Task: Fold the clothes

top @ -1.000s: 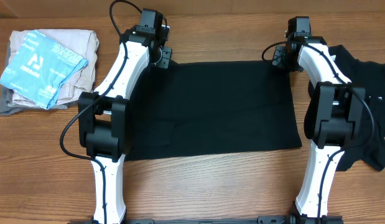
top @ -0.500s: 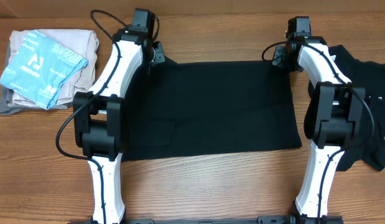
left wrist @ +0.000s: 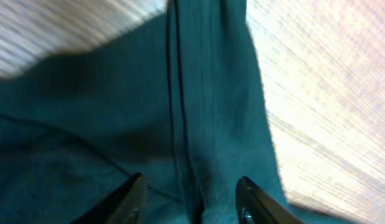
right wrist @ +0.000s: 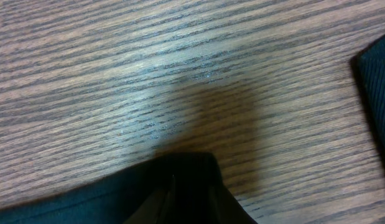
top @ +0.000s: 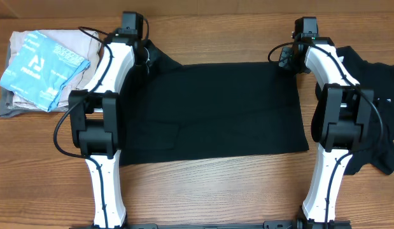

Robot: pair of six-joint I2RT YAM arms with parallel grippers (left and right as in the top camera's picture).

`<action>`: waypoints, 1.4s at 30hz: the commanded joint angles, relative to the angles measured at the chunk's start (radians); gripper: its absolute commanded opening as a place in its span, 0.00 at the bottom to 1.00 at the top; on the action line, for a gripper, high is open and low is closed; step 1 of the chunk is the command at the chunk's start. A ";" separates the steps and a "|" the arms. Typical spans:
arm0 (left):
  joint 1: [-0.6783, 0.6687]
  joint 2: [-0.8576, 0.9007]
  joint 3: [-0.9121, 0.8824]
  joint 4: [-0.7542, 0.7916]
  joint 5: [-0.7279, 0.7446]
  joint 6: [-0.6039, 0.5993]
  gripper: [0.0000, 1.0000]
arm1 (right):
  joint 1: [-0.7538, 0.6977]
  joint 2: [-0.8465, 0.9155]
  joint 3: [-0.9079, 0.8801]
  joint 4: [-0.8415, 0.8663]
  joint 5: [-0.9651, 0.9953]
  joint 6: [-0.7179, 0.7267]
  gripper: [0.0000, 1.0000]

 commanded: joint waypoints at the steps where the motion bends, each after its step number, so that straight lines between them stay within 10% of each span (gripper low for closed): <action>1: 0.016 0.006 -0.002 0.035 0.019 -0.016 0.44 | -0.006 0.003 -0.010 -0.006 -0.002 0.001 0.20; 42: 0.036 0.120 0.098 0.118 0.158 0.034 0.04 | -0.006 0.003 -0.010 -0.003 -0.002 0.001 0.20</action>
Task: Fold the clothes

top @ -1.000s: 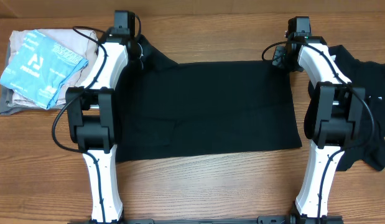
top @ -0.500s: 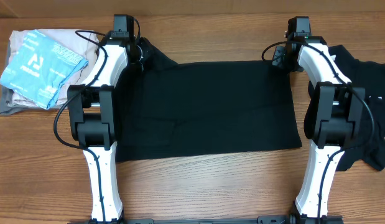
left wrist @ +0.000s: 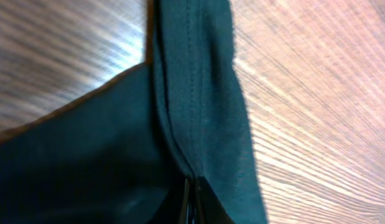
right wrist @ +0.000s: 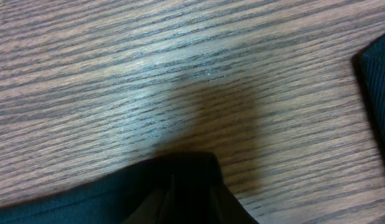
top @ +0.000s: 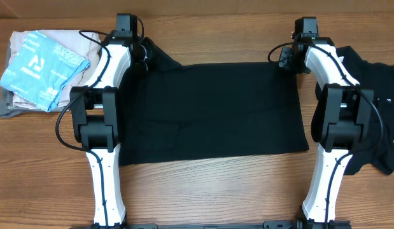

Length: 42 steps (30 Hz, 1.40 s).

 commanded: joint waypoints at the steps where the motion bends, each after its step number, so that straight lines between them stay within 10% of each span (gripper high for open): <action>1: 0.005 0.017 0.040 0.000 0.026 0.009 0.04 | -0.006 0.003 -0.010 0.002 -0.002 0.001 0.20; 9: 0.005 -0.018 0.054 -0.051 0.033 0.077 0.04 | -0.007 0.003 0.000 0.001 -0.021 0.001 0.04; 42: 0.003 -0.292 0.055 -0.571 -0.021 0.263 0.04 | -0.011 -0.194 0.033 -0.171 -0.106 -0.030 0.04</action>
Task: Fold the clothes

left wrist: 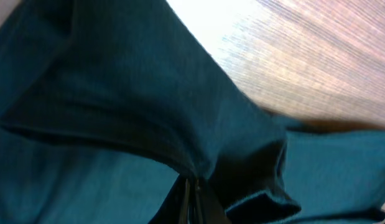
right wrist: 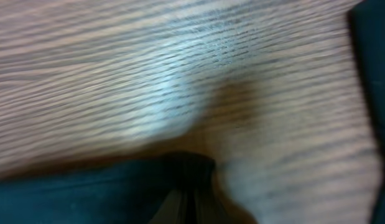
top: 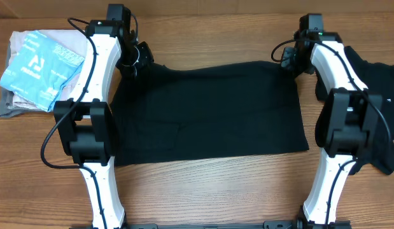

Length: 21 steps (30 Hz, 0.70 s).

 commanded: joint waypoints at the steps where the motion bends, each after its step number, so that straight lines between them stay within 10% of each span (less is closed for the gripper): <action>1: 0.002 -0.095 0.017 -0.043 -0.029 0.029 0.04 | -0.004 -0.117 0.027 -0.028 -0.023 -0.011 0.04; 21: -0.045 -0.151 0.016 -0.444 -0.122 0.047 0.04 | -0.033 -0.187 0.026 -0.401 -0.050 -0.007 0.04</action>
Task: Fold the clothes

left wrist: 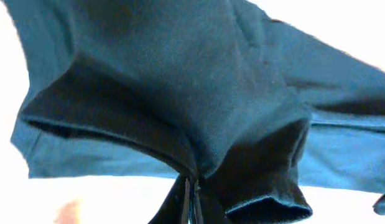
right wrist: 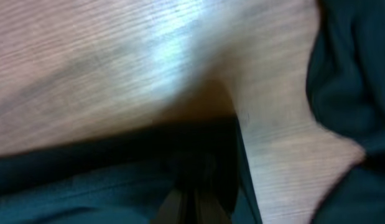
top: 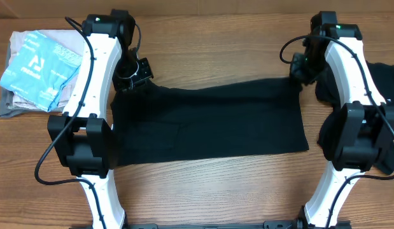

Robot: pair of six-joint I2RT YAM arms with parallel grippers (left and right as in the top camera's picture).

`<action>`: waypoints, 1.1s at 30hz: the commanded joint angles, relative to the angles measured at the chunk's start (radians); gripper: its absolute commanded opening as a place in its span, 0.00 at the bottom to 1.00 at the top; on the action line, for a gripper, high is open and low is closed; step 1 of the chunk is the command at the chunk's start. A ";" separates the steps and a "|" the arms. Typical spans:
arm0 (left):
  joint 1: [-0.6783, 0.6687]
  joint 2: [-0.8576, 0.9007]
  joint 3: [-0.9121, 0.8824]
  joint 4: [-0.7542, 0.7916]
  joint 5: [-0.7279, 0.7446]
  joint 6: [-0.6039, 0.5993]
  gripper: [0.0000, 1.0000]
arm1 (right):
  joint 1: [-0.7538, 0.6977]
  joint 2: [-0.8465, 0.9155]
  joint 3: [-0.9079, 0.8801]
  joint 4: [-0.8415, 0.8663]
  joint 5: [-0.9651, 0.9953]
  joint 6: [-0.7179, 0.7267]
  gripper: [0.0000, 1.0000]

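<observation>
A black garment [top: 206, 124] lies spread across the middle of the table. Its far edge is lifted and drawn toward the near side. My left gripper [top: 134, 75] is shut on the far left corner; the left wrist view has the cloth [left wrist: 180, 93] draped and bunched over the closed jaws [left wrist: 191, 199]. My right gripper [top: 300, 71] is shut on the far right corner, where dark cloth [right wrist: 117, 162] fills the lower part of the right wrist view around the jaws [right wrist: 192, 202].
A folded stack with a light blue printed piece [top: 41, 67] on top rests at the far left. More black clothing [top: 378, 121] is heaped at the right edge, beside the right arm. Bare wood table [top: 216, 38] runs along the far side.
Both grippers have moved toward the near side with the garment's far corners in them. The far edge now sits lower over the garment, and the left corner hangs freer.
First my left gripper stood open over the far left sleeve while the right was shut on the far right corner. Then the left was shut on the cloth. After that both corners were raised, and now both are carried over the garment.
</observation>
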 commanded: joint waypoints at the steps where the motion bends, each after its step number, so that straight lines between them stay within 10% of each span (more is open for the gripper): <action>1: -0.005 -0.023 0.014 -0.034 -0.057 0.019 0.04 | -0.011 -0.040 0.021 -0.031 -0.026 0.000 0.04; 33: -0.092 -0.210 -0.299 -0.093 -0.108 0.052 0.09 | -0.012 -0.113 -0.218 -0.299 0.083 0.189 0.04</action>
